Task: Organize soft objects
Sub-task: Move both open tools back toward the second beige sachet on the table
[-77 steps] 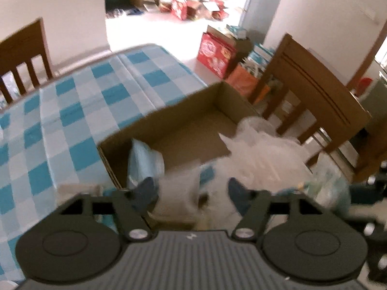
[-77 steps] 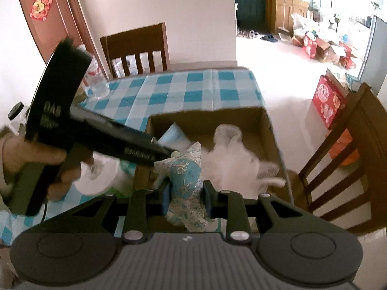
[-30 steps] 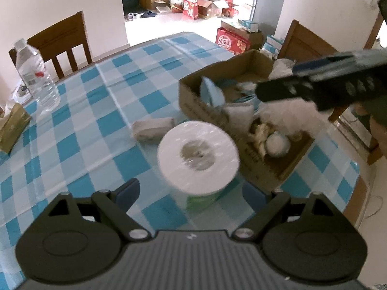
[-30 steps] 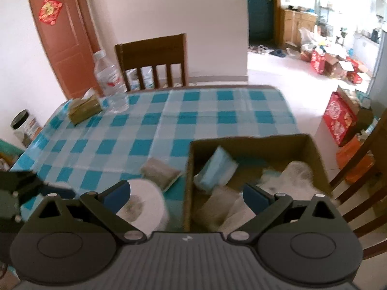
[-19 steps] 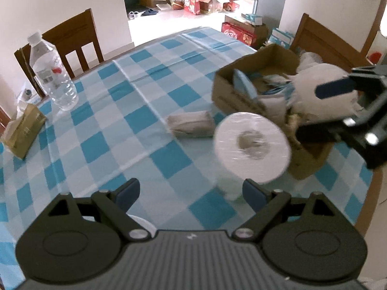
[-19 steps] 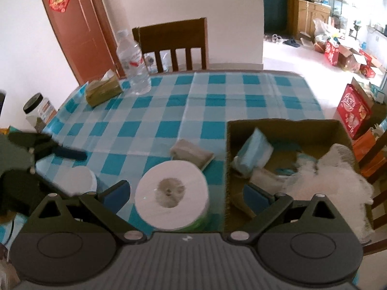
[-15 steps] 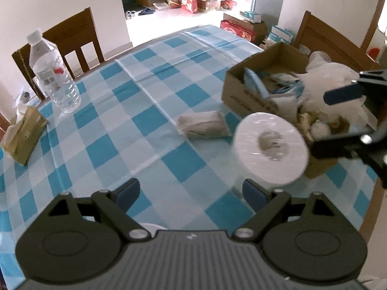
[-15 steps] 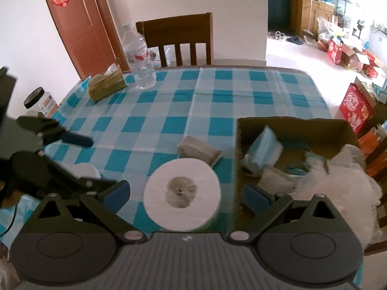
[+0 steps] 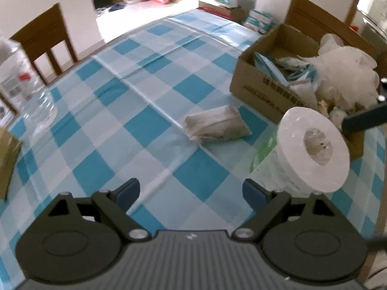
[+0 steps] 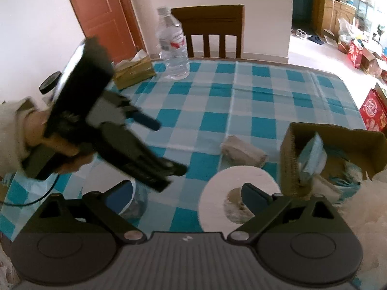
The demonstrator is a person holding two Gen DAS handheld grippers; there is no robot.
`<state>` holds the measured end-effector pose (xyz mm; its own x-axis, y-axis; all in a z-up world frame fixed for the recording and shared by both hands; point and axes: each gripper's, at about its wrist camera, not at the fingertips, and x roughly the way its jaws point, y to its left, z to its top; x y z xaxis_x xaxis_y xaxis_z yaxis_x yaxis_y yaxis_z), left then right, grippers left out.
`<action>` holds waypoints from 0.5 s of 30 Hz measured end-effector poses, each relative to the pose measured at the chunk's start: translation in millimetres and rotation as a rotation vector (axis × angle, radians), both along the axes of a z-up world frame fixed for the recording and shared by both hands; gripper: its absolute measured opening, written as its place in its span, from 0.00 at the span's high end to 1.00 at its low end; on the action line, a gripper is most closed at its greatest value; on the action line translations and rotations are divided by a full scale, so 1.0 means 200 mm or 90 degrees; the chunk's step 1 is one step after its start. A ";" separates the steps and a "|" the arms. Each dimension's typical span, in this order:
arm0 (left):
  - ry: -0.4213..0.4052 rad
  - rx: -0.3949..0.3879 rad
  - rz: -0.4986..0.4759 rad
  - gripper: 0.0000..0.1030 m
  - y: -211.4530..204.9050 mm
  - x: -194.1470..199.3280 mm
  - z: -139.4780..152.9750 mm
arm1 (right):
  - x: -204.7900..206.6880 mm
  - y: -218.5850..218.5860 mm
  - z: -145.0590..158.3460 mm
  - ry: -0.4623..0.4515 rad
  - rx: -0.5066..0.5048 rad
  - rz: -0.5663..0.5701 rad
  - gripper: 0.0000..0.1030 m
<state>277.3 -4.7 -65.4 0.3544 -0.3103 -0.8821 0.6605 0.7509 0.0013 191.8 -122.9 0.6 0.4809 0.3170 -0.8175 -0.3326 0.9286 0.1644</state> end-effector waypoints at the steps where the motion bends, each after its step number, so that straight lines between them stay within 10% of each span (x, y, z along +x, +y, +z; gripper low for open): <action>1: -0.001 -0.001 -0.011 0.11 -0.01 0.01 -0.01 | -0.01 0.01 0.00 0.002 -0.001 0.002 0.04; 15: -0.053 0.021 -0.231 0.12 -0.28 0.25 -0.23 | -0.06 -0.05 -0.03 0.055 -0.013 -0.049 0.04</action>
